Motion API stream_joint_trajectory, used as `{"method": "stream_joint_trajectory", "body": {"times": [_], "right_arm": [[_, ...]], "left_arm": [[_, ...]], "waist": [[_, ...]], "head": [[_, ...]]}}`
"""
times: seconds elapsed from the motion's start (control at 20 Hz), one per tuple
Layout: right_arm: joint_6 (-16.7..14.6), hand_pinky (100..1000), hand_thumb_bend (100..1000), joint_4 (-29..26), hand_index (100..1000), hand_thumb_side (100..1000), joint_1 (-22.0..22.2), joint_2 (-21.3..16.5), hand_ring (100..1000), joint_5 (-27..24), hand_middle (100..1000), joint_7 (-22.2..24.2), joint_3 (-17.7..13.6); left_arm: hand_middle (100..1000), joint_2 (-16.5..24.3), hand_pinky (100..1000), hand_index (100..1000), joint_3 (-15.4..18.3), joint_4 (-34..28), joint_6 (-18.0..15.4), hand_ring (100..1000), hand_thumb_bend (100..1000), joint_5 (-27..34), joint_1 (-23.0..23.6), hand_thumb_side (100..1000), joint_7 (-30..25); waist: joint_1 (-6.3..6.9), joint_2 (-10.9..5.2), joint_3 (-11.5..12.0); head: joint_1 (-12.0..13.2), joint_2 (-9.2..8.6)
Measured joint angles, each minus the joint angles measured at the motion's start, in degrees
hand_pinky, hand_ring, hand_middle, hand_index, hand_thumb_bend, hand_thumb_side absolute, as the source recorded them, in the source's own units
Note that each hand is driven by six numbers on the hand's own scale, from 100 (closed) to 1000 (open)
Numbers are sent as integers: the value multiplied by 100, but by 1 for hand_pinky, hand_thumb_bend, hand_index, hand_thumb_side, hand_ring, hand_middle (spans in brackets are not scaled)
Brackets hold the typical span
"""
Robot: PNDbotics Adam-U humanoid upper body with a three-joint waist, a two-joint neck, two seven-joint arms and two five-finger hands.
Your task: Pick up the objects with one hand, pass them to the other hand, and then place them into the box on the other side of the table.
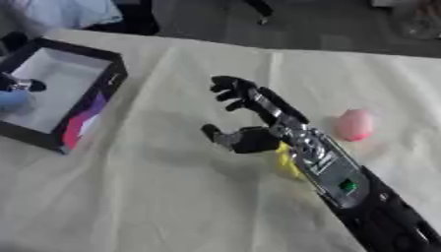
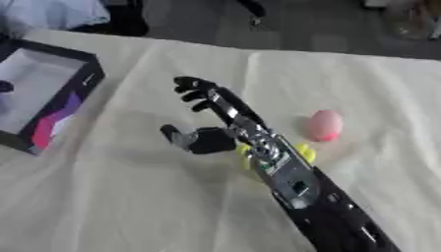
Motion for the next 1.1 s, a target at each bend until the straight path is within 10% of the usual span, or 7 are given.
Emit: {"method": "stream_joint_trajectory", "body": {"times": [0.2, 1.1], "right_arm": [[4, 772, 350, -31, 929, 216, -1, 0, 836, -27, 826, -10, -3], [90, 777, 370, -562, 924, 213, -154, -222, 827, -494, 844, -60, -376]], "left_arm": [[655, 0, 832, 679, 68, -184, -38, 676, 703, 189, 54, 551, 158], [702, -393, 803, 691, 858, -3154, -1068, 658, 784, 3769, 2167, 510, 3244]], "waist": [[0, 0, 3], [-158, -2, 46]], "head": [[-124, 6], [-1024, 119]]}}
